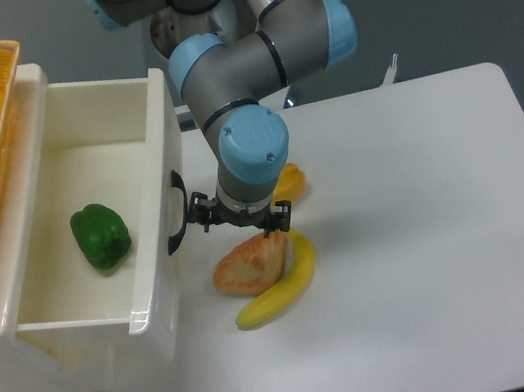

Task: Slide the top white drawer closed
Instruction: 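Push the drawer front with the gripper, sliding the drawer inward, then keep pushing the drawer front until the drawer is flush shut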

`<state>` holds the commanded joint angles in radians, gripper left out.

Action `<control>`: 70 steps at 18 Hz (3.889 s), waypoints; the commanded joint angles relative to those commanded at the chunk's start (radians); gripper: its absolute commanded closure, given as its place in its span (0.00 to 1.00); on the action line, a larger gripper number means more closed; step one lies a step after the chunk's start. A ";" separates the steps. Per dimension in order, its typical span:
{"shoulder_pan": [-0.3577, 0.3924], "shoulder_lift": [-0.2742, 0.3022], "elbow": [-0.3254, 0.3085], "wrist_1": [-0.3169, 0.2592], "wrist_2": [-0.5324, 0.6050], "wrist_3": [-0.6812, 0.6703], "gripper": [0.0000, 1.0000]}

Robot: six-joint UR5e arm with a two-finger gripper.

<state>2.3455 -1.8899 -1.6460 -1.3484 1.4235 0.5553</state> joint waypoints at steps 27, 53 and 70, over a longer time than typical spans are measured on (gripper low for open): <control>-0.032 0.015 0.000 -0.006 -0.025 -0.023 0.00; -0.095 0.035 -0.006 -0.002 -0.031 -0.041 0.00; -0.146 0.049 -0.009 -0.002 -0.031 -0.078 0.00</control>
<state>2.1997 -1.8408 -1.6552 -1.3499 1.3929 0.4771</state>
